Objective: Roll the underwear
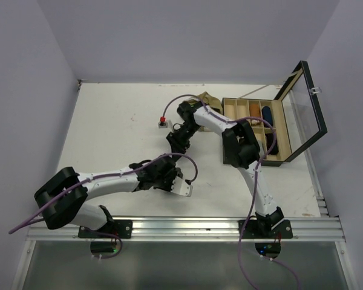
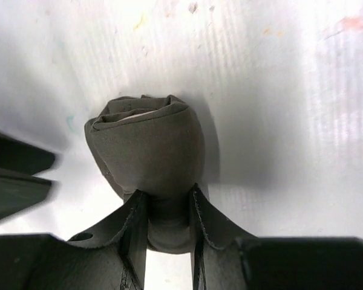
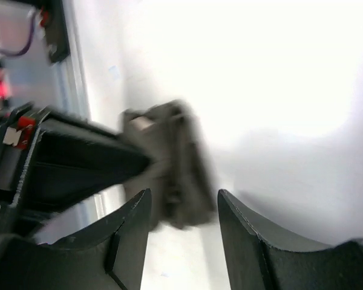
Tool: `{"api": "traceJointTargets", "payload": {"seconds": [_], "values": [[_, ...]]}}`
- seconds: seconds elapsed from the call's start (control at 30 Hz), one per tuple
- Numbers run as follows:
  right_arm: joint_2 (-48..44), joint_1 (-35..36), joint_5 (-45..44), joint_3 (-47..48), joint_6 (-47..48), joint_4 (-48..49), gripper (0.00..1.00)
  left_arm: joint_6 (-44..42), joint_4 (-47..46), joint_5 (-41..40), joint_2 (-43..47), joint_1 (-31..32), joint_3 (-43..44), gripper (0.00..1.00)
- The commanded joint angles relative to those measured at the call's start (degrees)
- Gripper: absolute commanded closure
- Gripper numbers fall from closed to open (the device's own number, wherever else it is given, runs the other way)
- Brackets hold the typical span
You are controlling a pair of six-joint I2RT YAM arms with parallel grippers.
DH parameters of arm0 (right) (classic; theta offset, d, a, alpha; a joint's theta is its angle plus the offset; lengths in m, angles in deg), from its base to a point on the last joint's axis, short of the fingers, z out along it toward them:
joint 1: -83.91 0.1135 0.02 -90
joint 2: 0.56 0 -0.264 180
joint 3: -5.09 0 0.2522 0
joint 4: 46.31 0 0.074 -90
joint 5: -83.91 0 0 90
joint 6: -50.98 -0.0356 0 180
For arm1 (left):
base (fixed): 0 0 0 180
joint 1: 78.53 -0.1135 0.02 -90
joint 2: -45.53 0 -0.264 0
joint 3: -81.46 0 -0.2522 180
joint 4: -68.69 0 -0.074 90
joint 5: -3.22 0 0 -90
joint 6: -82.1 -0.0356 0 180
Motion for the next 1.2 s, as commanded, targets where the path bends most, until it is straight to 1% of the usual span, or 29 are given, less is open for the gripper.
{"api": "traceJointTargets", "payload": {"seconds": [0.0,0.07,0.1,0.17,0.2,0.23,0.27,0.3,0.33,0.37,0.4,0.43,0.47,0.5,0.53,0.57,0.6,0.67,0.7,0.73,0.77,0.8,0.83,0.87,0.93,0.97,1.03,1.07,1.17], "values": [[-5.9,-8.4,-3.6,3.4,-0.2,5.3,0.48,2.0,17.5,15.8,-4.9,0.5,-0.9,1.0],[-8.5,-10.6,-2.6,2.6,-1.3,6.3,0.48,2.2,19.5,19.3,-7.1,-0.7,0.8,0.98],[-10.3,-12.6,-1.5,0.8,-1.9,6.9,0.49,1.9,21.1,20.9,-8.3,-2.5,3.5,0.97],[-16.1,-14.6,-0.5,-1.9,-2.7,8.3,0.5,0.4,26.4,25.5,-12.9,-5.3,6.9,0.95],[-18.4,-16.3,-0.2,-6.0,-3.4,9.5,0.51,-0.2,28.4,26.8,-14.8,-8.6,10.6,0.95],[-23.4,-17.2,-0.1,-8.4,-4.1,11.8,0.51,-1.7,32.0,27.8,-16.6,-10.1,12.6,0.95],[-25.8,-18.0,-0.2,-10.8,-4.6,13.2,0.52,-2.4,33.8,29.3,-20.3,-11.5,14.6,0.94],[-28.3,-19.3,-1.9,-15.4,-5.0,14.6,0.52,-3.0,36.8,30.0,-22.1,-13.6,18.4,0.94],[-33.1,-19.5,-3.1,-17.3,-4.3,15.3,0.53,-3.8,38.4,30.6,-23.8,-14.6,20.4,0.94],[-35.4,-19.7,-4.4,-19.0,-3.2,15.2,0.55,-4.4,39.8,32.0,-27.5,-16.4,24.2,0.94],[-38.1,-19.7,-6.9,-22.9,-1.8,15.9,0.55,-4.9,42.6,32.6,-29.4,-17.2,26.0,0.94],[-40.8,-19.7,-7.6,-25.1,-1.5,16.8,0.56,-5.5,43.9,32.9,-31.1,-18.0,27.7,0.94],[-46.1,-19.7,-8.6,-27.5,-1.4,17.8,0.57,-5.9,44.9,33.3,-34.6,-19.4,30.8,0.94],[-48.6,-19.6,-9.0,-31.6,-1.4,18.7,0.59,-5.9,46.2,33.5,-36.4,-20.2,32.4,0.94],[-50.7,-19.4,-9.5,-33.4,-1.4,19.9,0.6,-5.9,46.9,33.7,-38.1,-20.8,33.8,0.94],[-54.9,-19.2,-10.1,-36.6,-1.4,20.3,0.6,-6.0,47.6,34.1,-41.1,-22.1,36.6,0.94],[-56.6,-17.7,-10.7,-38.0,-0.9,20.5,0.6,-6.0,48.8,34.5,-42.7,-22.6,38.1,0.94],[-60.2,-14.6,-15.7,-42.5,-0.6,22.1,0.58,-5.6,49.4,34.8,-46.2,-23.7,41.6,0.94],[-63.4,-10.3,-18.3,-44.0,-1.3,24.9,0.57,-5.2,50.0,34.9,-47.1,-23.9,42.7,0.94],[-64.7,-7.9,-20.7,-45.5,-1.6,26.5,0.54,-4.8,50.1,35.0,-48.6,-24.1,43.7,0.94],[-65.7,-5.4,-26.0,-47.1,-2.2,28.6,0.48,-4.5,50.1,34.8,-49.3,-24.2,45.3,0.94],[-66.9,-0.8,-28.1,-50.0,-3.4,30.9,0.45,-4.3,50.3,35.0,-49.7,-24.2,45.9,0.95],[-66.7,1.4,-30.4,-50.9,-3.5,34.0,0.41,-3.9,50.4,35.3,-50.3,-24.3,46.8,0.95],[-66.1,4.1,-30.7,-51.7,-3.5,34.8,0.4,-3.8,50.3,35.3,-50.5,-24.2,47.0,0.95],[-64.1,5.9,-31.1,-52.7,-3.6,37.9,0.35,-3.6,50.3,35.3,-50.8,-24.3,47.3,0.95],[-63.7,8.1,-31.8,-54.1,-3.0,39.2,0.34,-3.6,50.2,35.2,-50.8,-24.3,47.2,0.95],[-61.9,10.9,-34.4,-55.1,-0.2,42.4,0.33,-3.6,50.1,35.0,-50.6,-24.2,47.0,0.95],[-61.2,12.8,-34.8,-55.8,0.6,43.5,0.33,-3.7,50.1,34.9,-50.6,-24.2,46.9,0.95],[-57.0,15.4,-35.0,-55.4,4.0,46.8,0.33,-4.0,49.6,34.5,-50.7,-24.3,46.9,0.94]]}}
